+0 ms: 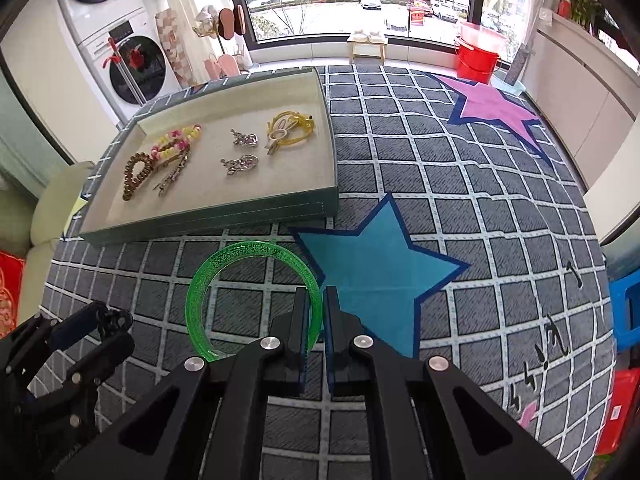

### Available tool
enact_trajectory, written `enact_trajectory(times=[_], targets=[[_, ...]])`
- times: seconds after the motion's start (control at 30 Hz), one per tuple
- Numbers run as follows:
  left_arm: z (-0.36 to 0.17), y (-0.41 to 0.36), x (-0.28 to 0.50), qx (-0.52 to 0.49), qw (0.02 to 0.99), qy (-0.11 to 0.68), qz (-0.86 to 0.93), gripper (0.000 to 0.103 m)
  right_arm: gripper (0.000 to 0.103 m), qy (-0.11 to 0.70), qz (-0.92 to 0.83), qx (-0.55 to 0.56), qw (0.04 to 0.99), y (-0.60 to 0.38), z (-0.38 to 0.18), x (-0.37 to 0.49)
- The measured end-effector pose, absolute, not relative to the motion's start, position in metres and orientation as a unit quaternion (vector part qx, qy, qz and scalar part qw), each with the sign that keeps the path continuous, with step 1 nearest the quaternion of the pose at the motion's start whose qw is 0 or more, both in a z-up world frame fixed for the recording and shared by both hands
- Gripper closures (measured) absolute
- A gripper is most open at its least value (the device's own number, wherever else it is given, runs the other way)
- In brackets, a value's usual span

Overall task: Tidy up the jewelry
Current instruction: 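Carry the claw clip and green bangle over the white tray with both tools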

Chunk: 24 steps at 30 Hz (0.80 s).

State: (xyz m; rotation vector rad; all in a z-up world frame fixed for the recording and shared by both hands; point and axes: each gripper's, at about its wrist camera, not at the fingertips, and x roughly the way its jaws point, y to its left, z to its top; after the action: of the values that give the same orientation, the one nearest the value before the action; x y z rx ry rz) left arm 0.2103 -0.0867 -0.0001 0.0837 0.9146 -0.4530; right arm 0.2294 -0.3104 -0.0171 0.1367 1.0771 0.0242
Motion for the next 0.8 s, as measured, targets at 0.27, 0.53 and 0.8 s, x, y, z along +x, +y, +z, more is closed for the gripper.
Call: enact_trajectory(times=[0.27, 0.53, 0.8], targets=[[0.008, -0.069, 0.216, 0.038, 0.878, 0.428, -0.210, 0.052, 0.095, 0.510, 0.024, 0.072, 0.857, -0.298, -0.006, 0.229], [0.019, -0.055, 0.229, 0.030, 0.888, 0.413, -0.201, 0.052, 0.095, 0.499, 0.033, 0.070, 0.863, -0.285, 0.009, 0.241], [0.034, -0.042, 0.257, 0.026, 0.899, 0.396, -0.185, 0.052, 0.095, 0.486, 0.032, 0.081, 0.870, -0.285, 0.022, 0.262]])
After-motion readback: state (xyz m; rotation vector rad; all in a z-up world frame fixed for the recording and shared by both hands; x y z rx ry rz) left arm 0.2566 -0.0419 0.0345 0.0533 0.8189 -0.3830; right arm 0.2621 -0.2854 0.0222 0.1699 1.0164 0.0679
